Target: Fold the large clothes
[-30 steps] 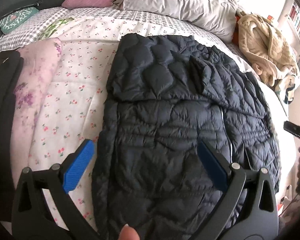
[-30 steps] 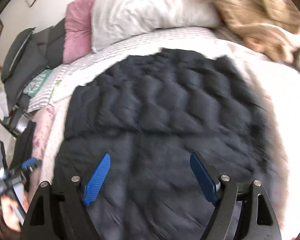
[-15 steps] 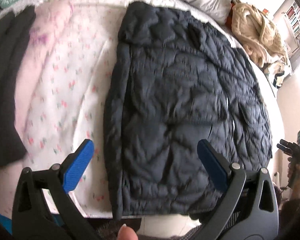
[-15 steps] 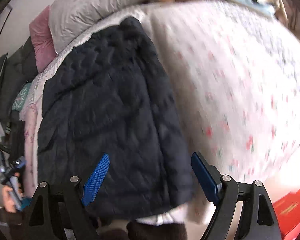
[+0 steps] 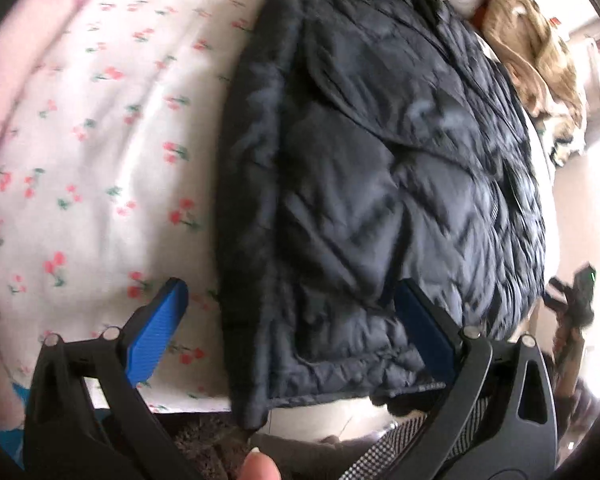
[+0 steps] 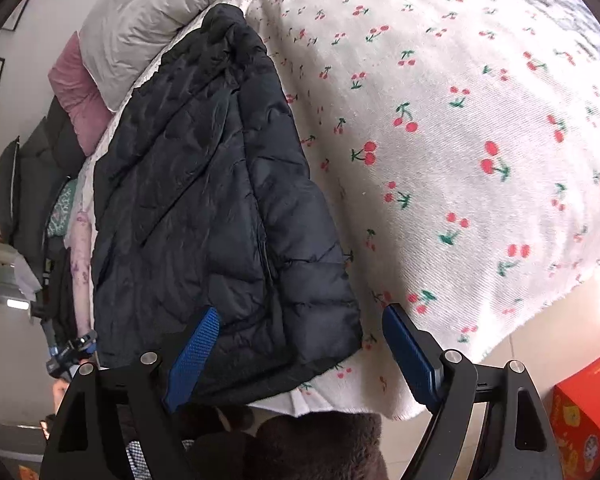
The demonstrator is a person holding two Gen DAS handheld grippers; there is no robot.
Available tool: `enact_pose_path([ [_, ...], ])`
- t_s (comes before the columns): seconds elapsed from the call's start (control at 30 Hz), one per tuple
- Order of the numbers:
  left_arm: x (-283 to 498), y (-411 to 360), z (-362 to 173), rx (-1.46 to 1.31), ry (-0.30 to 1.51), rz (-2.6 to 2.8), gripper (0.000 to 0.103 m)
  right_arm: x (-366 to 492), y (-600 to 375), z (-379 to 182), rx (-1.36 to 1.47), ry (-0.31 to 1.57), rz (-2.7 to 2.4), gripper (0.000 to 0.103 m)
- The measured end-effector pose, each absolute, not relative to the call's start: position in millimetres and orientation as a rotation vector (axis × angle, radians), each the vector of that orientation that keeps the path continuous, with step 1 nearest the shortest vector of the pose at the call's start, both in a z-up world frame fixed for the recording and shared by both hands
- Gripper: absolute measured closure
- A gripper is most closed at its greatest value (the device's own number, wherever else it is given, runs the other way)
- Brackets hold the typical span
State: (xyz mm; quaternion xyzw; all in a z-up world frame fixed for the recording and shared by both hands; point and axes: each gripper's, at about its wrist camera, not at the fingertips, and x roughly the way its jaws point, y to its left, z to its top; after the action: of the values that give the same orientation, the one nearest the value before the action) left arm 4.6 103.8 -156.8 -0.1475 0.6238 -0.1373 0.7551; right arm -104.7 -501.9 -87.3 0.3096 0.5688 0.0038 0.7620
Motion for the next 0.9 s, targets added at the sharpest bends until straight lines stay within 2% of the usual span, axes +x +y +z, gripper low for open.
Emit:
enact_pose_path([
  [0.3,-7,83,-161,-0.261,1.384,-0.370,0.001,-76,-476,-107,0.678,1.272,0.069,0.019],
  [0.4,-6,81,-161,-0.288,1.381,-0.404,0.004,-68,-470,-105,0.669,1.272,0.074,0.024],
  [0.5,-9,78,-158,-0.302,1.373,-0.448,0.017,-63,-463,-102,0.651,1.267,0.082,0.034],
  [0.53,-10,77,-157,-0.304,1.371,-0.462,0.026,-62,-461,-100,0.644,1.263,0.091,0.042],
  [0.57,-10,76,-157,-0.304,1.370,-0.468,0.036,-62,-459,-98,0.643,1.257,0.100,0.057],
  [0.6,-11,75,-157,-0.305,1.369,-0.473,0.043,-62,-458,-97,0.654,1.249,0.116,0.067],
  [0.63,-12,74,-157,-0.312,1.369,-0.478,0.061,-61,-457,-96,0.673,1.241,0.134,0.083],
  [0.67,-12,75,-157,-0.348,1.371,-0.500,0.076,-61,-456,-93,0.681,1.232,0.139,0.087],
  [0.77,-12,78,-143,-0.401,1.339,-0.532,0.085,-62,-449,-80,0.665,1.198,0.133,0.092],
  [0.9,-21,81,-102,-0.425,1.216,-0.593,0.088,-69,-444,-45,0.681,1.090,0.194,0.093],
])
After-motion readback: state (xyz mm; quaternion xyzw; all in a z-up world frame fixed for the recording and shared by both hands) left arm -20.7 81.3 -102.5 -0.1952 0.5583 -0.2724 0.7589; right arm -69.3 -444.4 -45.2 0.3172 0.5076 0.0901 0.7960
